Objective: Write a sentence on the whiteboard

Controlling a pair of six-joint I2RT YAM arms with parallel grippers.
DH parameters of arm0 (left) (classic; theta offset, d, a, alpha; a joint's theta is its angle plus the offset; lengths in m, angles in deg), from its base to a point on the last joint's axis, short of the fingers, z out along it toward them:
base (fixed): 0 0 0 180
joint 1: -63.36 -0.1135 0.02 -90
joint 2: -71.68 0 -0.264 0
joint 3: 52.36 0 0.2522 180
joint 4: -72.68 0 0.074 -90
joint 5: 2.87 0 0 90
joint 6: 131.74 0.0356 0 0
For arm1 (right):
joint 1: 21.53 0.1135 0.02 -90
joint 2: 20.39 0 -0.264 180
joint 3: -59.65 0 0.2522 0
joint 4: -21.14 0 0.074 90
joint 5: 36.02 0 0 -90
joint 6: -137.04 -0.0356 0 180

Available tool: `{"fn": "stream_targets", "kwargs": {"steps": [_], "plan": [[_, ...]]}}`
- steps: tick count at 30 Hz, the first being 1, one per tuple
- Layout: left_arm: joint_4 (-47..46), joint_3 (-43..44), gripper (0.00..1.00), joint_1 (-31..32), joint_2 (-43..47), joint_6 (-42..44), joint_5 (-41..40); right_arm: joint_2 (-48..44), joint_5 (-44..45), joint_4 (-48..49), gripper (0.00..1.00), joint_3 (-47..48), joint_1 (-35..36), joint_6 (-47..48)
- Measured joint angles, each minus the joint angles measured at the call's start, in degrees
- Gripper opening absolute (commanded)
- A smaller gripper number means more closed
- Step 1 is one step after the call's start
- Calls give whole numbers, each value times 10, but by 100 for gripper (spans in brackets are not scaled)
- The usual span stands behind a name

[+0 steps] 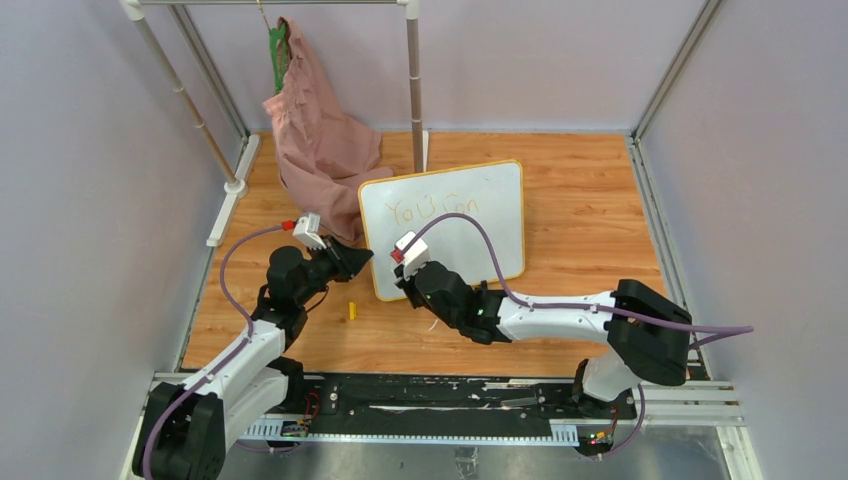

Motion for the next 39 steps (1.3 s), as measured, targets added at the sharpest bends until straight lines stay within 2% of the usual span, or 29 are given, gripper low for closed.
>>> {"fn": "stream_targets", "kwargs": {"steps": [23,30,39], "plan": [[2,0,0,0,4,0,1,-22,44,-34,0,-2,2,-3],[2,0,0,0,6,-2,1,-62,43,-32,0,-2,2,-1],[2,0,0,0,6,-2,1,-62,40,-29,0,33,-19,12]]}}
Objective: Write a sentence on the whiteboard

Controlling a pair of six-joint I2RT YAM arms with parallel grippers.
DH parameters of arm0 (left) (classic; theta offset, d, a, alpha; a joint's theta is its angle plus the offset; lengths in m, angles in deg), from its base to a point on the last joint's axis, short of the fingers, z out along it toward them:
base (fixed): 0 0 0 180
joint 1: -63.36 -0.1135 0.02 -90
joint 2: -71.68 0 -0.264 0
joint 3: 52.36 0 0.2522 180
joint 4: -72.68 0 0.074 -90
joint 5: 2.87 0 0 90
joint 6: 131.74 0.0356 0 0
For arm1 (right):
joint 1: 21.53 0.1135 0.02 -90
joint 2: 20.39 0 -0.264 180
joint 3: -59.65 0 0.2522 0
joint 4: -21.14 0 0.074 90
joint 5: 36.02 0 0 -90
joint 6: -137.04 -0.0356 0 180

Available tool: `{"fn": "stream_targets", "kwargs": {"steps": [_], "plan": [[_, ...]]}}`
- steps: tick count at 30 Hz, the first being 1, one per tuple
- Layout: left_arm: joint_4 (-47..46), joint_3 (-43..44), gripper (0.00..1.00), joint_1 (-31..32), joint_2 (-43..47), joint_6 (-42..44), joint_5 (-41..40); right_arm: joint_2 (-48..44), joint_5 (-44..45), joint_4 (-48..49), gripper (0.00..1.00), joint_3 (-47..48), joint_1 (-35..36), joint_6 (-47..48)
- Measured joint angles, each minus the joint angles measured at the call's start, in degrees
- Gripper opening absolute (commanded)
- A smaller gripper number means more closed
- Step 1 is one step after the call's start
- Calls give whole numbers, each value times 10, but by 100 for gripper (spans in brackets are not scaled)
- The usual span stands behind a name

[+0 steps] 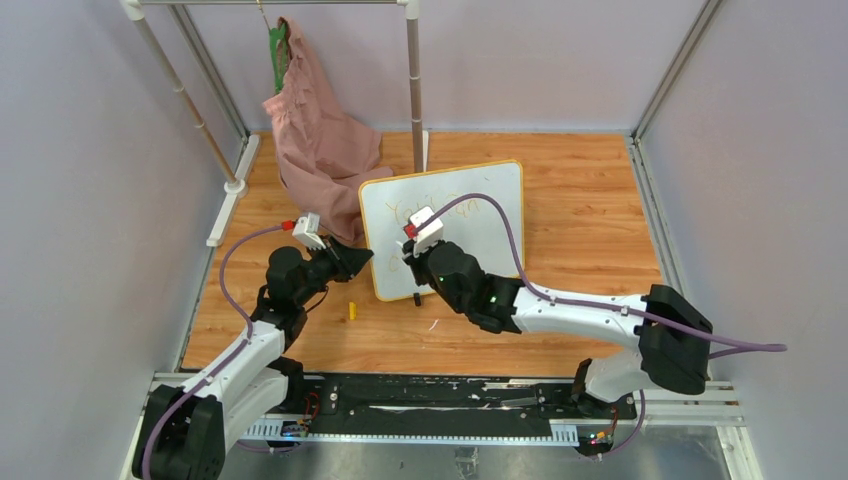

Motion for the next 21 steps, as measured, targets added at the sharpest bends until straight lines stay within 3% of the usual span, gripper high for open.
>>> {"fn": "stream_targets", "kwargs": {"steps": [21], "plan": [[1,0,0,0,0,0,0,35,-12,-13,0,25,-22,-1]]}}
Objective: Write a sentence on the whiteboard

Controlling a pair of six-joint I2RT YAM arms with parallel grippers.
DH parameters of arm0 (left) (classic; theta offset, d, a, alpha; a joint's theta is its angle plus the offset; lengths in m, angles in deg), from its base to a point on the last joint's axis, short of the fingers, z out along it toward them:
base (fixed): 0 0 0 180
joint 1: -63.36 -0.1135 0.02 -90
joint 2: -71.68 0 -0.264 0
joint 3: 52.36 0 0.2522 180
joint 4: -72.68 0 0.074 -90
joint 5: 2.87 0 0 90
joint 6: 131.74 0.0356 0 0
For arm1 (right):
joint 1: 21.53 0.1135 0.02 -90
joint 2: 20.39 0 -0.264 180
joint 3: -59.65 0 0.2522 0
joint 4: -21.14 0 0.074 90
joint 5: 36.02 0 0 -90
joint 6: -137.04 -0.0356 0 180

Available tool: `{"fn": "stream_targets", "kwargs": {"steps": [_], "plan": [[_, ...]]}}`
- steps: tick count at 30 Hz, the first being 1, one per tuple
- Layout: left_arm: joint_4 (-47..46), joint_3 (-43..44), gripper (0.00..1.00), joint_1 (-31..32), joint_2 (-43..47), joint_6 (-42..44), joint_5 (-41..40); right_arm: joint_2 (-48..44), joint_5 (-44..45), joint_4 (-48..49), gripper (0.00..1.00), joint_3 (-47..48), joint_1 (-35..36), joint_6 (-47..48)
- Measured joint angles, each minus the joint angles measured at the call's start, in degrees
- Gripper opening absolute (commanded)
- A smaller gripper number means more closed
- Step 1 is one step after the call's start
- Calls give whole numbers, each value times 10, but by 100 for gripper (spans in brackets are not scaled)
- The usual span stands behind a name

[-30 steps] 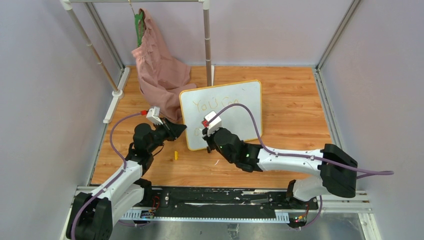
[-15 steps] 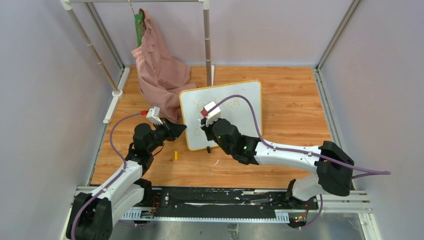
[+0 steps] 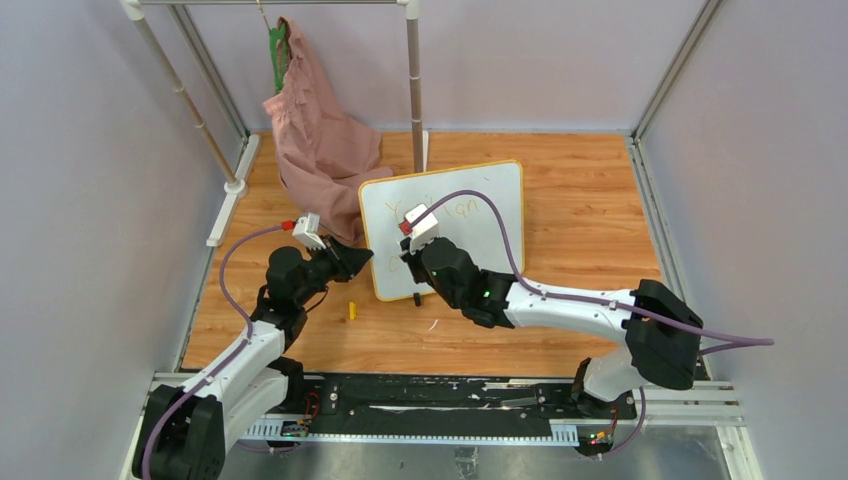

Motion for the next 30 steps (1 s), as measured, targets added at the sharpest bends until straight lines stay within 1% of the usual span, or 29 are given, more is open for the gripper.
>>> {"fn": "stream_targets", "kwargs": {"steps": [13,30], "plan": [[2,0,0,0,1,0,0,2,-13,-9,0,-2,0,-28],[5,0,0,0,1,0,-2,1,-24,-32,0,-30,11,-69]]}}
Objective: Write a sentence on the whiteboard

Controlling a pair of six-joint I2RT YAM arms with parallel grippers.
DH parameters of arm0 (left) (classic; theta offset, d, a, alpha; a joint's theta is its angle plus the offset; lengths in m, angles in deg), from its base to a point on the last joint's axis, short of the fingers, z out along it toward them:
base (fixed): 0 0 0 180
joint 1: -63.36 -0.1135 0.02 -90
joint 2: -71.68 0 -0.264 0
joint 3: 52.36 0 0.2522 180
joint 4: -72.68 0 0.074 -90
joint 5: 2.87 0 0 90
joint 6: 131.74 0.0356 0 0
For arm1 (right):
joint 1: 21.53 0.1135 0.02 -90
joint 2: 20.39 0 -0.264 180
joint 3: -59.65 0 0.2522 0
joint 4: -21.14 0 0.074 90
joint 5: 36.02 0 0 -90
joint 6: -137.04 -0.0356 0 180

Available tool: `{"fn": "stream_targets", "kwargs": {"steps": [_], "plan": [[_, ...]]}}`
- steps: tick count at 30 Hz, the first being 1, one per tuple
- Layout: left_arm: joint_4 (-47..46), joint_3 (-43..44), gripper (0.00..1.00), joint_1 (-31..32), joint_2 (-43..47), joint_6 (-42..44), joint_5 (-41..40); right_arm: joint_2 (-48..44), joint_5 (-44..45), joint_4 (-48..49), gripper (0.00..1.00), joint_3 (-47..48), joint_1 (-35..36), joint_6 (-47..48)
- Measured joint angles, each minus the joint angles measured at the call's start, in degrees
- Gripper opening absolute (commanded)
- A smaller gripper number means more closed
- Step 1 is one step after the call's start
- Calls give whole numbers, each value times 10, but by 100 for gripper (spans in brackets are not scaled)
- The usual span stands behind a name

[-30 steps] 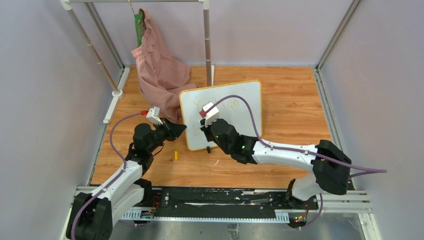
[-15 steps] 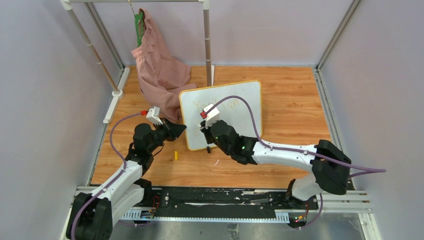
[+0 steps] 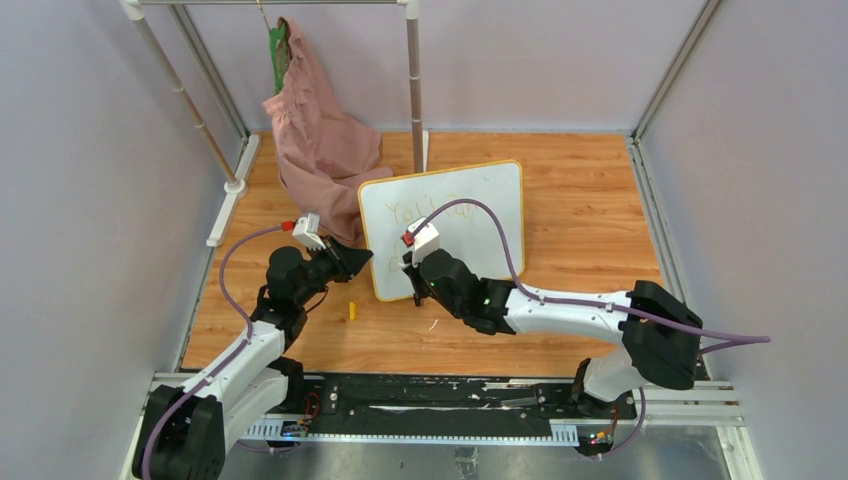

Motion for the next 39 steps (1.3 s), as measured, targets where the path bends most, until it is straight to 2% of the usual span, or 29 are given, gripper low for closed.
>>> {"fn": "stream_targets", "kwargs": {"steps": [15,28,39], "plan": [[0,0,0,0,0,0,0,-4,3,-13,0,-15,5,-17],[0,0,0,0,1,-2,1,-72,16,-7,0,-44,5,-12],[0,0,0,0,2,-3,1,-53,16,3,0,-37,5,6]]}}
